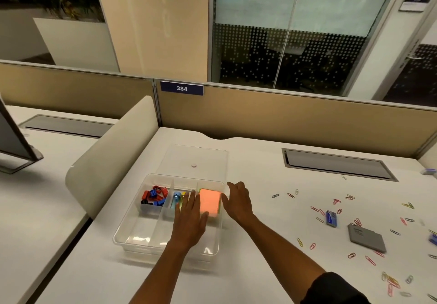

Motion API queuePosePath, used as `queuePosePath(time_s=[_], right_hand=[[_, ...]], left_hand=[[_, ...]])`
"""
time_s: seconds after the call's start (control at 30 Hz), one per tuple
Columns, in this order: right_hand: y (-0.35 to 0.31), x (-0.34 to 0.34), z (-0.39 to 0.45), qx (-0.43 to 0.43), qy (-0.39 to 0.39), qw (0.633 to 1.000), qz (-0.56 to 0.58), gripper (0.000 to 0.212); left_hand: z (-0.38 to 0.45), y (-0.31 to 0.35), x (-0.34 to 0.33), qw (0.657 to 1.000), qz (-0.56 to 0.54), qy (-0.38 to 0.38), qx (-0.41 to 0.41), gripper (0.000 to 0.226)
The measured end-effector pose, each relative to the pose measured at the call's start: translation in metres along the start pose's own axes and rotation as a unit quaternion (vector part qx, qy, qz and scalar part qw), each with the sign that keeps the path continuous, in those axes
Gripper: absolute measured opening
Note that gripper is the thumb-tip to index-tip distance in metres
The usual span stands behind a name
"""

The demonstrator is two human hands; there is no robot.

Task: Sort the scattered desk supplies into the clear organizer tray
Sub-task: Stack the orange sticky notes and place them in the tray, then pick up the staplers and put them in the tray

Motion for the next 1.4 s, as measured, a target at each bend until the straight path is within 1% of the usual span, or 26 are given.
queuePosePath(time_s=[0.07,0.13,0.27,0.4,0.53,0.77,0.9,1.03,1.13,1.3,1.4], right_hand=[[0.015,0.007,-0.005,0.007,0.023,0.999,-0.033,0.053],[0.030,0.015,-0.009,0.009,0.035,0.997,-0.068,0.059],[0.070,0.032,-0.023,-0.018,0.026,0.992,-0.125,0.067],[0.119,0.051,-0.042,-0.078,0.028,0.988,-0.127,0.073],[0.170,0.072,-0.066,-0.140,0.043,0.980,-0.137,0.077],[0.258,0.105,-0.110,-0.237,0.069,0.960,-0.135,0.081],[0.308,0.128,-0.137,-0.284,0.084,0.949,-0.112,0.083],[0.364,0.150,-0.156,-0.315,0.088,0.940,-0.097,0.083],[0.406,0.169,-0.161,-0.333,0.086,0.934,-0.094,0.083],[0.477,0.200,-0.157,-0.341,0.090,0.932,-0.084,0.081],[0.517,0.220,-0.151,-0.342,0.099,0.932,-0.072,0.079]], left_hand=[[0.006,0.008,-0.003,1.000,0.010,-0.010,-0.007,0.098],[0.011,0.018,-0.007,1.000,0.013,-0.015,-0.017,0.100],[0.017,0.050,-0.014,0.998,0.018,-0.036,-0.051,0.103],[0.023,0.091,-0.027,0.992,-0.010,-0.057,-0.112,0.104],[0.026,0.135,-0.044,0.982,-0.013,-0.088,-0.166,0.103],[0.025,0.210,-0.072,0.967,0.020,-0.131,-0.220,0.108],[0.025,0.262,-0.094,0.955,0.028,-0.157,-0.249,0.096],[0.026,0.321,-0.121,0.944,0.028,-0.174,-0.280,0.098],[0.028,0.362,-0.143,0.938,0.018,-0.185,-0.293,0.109],[0.035,0.430,-0.186,0.929,0.029,-0.213,-0.301,0.106],[0.041,0.469,-0.208,0.928,0.028,-0.233,-0.289,0.087]])
Point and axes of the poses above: each hand's wrist, its own z-axis towards the middle knuckle, its own x-axis out of the back of the hand, y = z × x, the point moved 2 cm from there along z, towards the middle knuckle, and after that the axes turned 3 degrees about -y, right-handed, at the moved point
